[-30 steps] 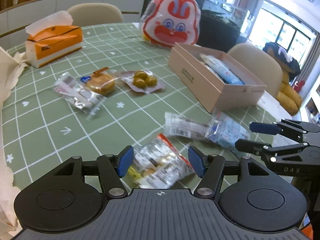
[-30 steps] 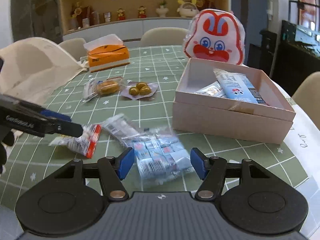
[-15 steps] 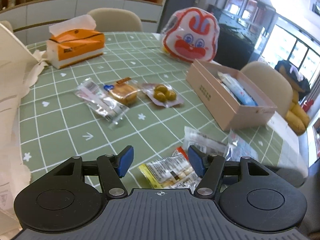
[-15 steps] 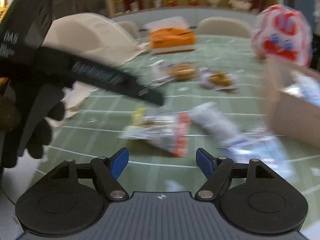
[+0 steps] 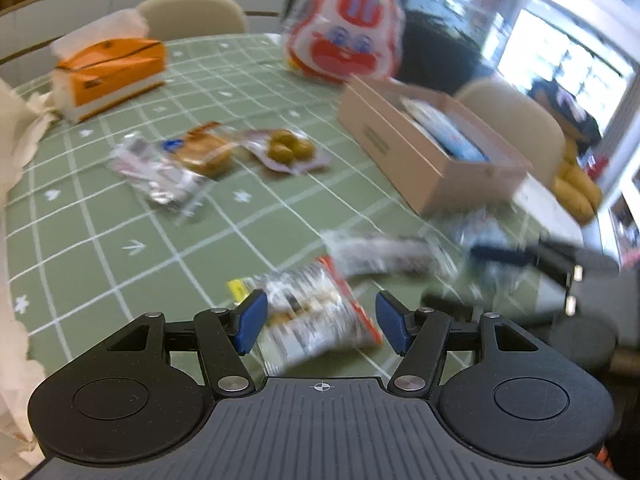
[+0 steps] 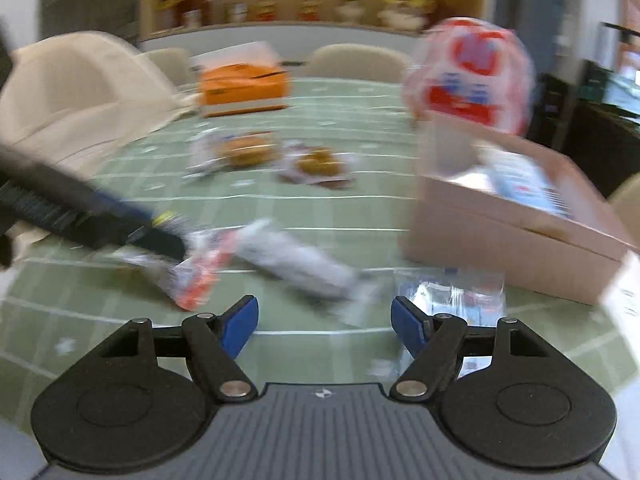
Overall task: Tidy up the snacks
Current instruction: 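Grasp the yellow-labeled snack packet with the left tool, then grasp the dark granola bar with the right tool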
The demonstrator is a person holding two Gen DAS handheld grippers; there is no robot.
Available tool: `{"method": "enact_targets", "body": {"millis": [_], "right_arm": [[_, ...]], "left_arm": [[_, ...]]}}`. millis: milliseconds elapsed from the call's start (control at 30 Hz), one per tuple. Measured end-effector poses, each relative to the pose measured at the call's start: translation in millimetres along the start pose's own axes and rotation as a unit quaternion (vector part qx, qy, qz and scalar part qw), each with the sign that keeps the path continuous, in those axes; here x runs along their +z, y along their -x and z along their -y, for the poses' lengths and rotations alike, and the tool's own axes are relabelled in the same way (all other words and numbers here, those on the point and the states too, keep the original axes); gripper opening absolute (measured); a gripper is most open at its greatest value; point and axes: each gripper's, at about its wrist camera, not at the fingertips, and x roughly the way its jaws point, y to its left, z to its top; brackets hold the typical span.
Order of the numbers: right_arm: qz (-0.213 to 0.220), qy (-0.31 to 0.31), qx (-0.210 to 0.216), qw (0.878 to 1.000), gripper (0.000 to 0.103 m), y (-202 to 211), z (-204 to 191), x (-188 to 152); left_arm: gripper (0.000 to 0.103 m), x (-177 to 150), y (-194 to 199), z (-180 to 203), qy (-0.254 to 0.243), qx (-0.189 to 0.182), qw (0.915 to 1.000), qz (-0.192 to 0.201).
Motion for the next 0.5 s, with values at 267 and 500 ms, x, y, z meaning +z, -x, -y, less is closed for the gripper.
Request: {"method": "enact_targets", "body": {"millis": [267,500], "right_arm": [[0.030,-0.036,-0.005,0.999,0.075,24,44,-11],[0.021,-0.057,0.015,0.998,0.078,28,60,-28]], "left_arm": [[0.063,-8,12,38,-0.114,-0.013,0.9934,0.002],[0.063,-12,0,44,-0.199,0.037,0.9778,0.056]]}}
